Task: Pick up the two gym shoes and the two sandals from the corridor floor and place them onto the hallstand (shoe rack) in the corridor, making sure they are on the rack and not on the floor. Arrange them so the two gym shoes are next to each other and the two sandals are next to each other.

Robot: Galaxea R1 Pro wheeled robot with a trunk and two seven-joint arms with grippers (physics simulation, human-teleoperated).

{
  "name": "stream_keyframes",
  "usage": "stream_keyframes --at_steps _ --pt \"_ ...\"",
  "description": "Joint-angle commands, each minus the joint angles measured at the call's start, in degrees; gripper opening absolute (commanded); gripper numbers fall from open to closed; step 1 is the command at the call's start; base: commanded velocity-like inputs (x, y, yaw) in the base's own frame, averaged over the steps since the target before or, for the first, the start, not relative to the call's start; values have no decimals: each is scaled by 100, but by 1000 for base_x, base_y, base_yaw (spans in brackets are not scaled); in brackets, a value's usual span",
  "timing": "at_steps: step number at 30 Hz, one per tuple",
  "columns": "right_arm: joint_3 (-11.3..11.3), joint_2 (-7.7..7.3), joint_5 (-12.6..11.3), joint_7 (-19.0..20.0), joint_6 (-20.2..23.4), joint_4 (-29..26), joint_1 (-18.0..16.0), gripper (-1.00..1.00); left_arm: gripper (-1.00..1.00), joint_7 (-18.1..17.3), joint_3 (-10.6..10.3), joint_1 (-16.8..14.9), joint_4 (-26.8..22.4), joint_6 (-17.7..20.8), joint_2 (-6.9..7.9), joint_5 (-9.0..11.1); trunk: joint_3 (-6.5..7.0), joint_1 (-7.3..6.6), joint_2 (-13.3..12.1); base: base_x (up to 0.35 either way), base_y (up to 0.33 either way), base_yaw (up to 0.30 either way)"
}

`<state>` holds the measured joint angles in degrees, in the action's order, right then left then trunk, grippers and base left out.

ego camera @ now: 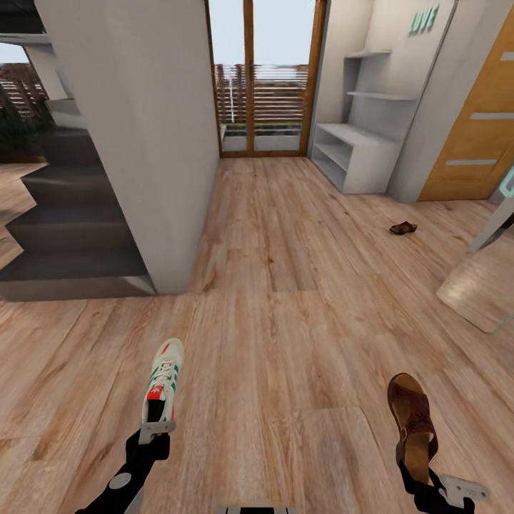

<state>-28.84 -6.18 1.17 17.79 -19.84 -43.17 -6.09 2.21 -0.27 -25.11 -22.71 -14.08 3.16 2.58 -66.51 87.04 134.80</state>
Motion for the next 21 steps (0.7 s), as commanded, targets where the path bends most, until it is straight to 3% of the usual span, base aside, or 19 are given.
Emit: stream_keyframes --at_steps 1,21 --pt "-26 3 -11 50 -11 5 -6 -100 -100 7 -5 -2 3 -17 1 23 5 2 1 305 -165 0" --pt "-26 3 -11 50 -11 11 -6 -100 -100 7 0 -2 4 -16 1 23 185 2 1 305 -163 0"
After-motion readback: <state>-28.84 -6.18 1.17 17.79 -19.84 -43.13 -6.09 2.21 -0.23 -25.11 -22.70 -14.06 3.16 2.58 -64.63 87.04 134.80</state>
